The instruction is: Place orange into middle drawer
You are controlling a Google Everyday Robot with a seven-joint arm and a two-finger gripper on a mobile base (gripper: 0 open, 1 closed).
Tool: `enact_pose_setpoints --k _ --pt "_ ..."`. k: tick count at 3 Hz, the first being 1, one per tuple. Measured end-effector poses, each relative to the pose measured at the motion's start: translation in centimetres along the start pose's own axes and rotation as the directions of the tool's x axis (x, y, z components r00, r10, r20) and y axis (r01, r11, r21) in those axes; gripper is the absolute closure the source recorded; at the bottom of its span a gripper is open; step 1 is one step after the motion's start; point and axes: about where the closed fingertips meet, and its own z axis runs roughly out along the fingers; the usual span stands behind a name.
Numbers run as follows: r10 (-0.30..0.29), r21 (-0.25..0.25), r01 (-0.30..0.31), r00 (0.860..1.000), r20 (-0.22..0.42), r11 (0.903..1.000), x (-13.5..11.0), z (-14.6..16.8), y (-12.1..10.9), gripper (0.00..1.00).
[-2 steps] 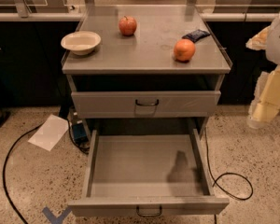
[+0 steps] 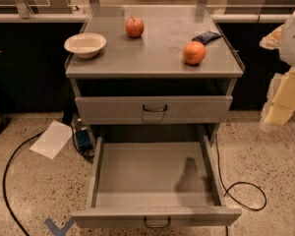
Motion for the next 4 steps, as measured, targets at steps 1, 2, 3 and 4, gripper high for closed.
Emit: enact_pose_setpoints --k 1,2,3,4 --pt "-0.081 0.073 0.082 0.997 -0.015 0.9939 -1.4 0.6 -3.6 0.00" --pt "-0.174 0.146 0.176 0.984 -0.023 0.9736 -3.9 2.1 -9.1 0.00" --pt "-0.232 0.173 0.227 0.973 0.010 0.9585 -6.9 4.1 -14.5 0.00" --pt "-0.246 0.172 0.234 0.968 0.051 0.9570 -8.6 5.8 -18.6 0.00"
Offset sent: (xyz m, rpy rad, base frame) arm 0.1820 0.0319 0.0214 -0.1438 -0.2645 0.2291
